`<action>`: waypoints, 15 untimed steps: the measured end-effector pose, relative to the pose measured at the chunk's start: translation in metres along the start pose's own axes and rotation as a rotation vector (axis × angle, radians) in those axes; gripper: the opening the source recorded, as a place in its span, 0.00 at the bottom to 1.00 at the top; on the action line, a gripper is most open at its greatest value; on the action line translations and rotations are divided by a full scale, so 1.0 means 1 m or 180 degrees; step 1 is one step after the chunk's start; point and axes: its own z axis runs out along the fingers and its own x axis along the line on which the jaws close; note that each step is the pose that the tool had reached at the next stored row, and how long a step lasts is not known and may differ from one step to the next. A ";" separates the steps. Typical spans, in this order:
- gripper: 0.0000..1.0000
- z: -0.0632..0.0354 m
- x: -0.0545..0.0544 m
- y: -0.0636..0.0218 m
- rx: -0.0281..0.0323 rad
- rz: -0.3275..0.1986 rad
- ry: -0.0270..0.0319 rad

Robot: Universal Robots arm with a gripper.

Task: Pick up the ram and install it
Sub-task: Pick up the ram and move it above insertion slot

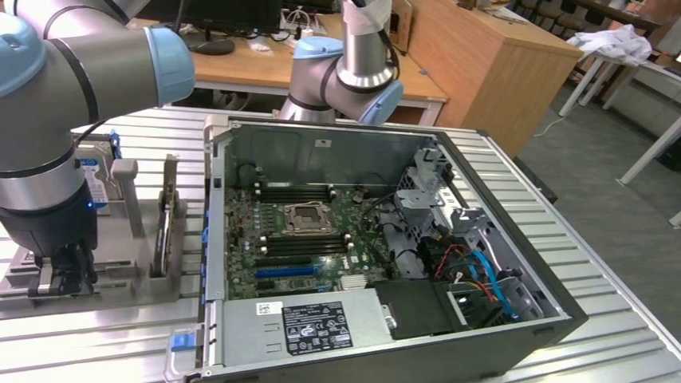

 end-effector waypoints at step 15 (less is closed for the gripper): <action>0.12 0.0000 0.000 0.0000 0.0000 0.0000 0.0000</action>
